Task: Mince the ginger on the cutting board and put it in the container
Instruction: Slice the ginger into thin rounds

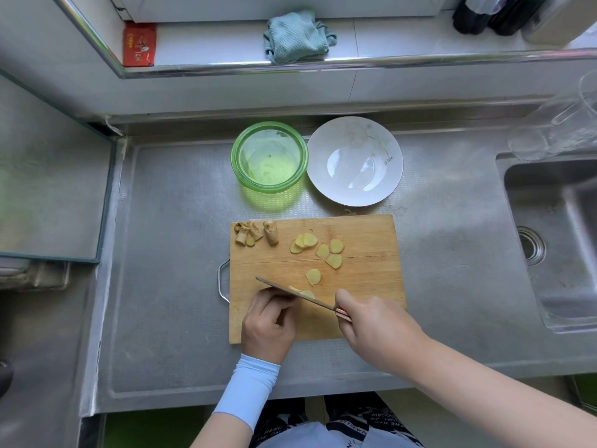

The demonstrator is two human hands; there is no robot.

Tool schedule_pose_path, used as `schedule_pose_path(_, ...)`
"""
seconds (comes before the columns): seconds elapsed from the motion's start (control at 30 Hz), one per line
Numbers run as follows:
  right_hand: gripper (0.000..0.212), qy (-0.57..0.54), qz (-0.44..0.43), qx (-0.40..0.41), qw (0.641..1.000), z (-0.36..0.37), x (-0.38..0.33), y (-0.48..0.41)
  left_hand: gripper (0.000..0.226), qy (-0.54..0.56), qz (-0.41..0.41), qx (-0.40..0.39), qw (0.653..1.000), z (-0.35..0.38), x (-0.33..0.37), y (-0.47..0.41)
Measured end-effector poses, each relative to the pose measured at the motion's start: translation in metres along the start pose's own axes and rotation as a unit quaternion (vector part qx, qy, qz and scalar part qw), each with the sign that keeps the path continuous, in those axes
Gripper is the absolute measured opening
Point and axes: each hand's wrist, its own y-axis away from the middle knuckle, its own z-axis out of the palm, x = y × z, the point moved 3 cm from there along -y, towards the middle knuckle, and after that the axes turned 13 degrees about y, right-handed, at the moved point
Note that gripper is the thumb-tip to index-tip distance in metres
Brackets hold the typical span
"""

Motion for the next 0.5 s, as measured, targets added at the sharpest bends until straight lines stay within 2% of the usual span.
schedule_pose_path(0.5, 0.018, -0.021, 0.006, -0.027, 0.999, -0.002, -0.016, -0.026, 0.018, 0.002, 0.006, -0.015, 1.000, -0.001, 0.005, -0.003)
